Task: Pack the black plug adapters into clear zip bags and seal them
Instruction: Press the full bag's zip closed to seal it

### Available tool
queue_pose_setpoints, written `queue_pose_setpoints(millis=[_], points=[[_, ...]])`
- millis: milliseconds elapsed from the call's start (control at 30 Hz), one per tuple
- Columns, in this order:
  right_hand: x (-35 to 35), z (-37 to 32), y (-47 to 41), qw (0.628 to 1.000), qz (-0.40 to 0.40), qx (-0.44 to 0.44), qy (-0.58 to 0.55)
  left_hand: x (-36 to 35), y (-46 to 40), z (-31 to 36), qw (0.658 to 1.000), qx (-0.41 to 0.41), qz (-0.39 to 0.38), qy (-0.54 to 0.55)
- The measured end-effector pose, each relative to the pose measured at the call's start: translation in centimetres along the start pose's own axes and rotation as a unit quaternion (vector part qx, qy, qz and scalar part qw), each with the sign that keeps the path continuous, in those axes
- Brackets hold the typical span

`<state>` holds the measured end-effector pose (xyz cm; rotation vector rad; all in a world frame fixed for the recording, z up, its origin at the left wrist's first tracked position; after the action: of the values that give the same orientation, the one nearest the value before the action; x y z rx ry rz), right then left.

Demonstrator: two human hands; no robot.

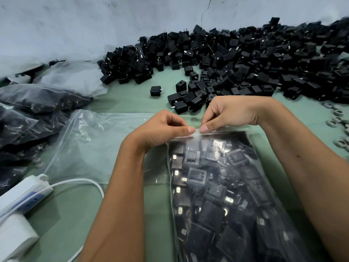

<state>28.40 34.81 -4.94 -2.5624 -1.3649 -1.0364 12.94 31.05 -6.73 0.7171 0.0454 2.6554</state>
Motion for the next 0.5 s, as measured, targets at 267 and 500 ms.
queue_pose_setpoints(millis=[267, 500], points=[[0.21, -0.48, -0.15, 0.999, 0.03, 0.019, 0.019, -1.05, -0.54, 0.48, 1.0, -0.011, -0.013, 0.005], [0.08, -0.05, 0.08, 1.0, 0.015, -0.001, 0.006, -1.19, -0.48, 0.56, 1.0, -0.016, -0.015, 0.016]])
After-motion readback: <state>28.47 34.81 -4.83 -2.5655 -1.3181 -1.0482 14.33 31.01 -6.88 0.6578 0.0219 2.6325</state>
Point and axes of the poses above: each hand's wrist, its own y-axis away from the middle knuckle, its own x-axis out of the back of the hand, z = x × y, the point moved 7 cm from there along -y, towards the middle knuckle, and after that the axes turned 4 degrees about -y, right-handed, at the moved point
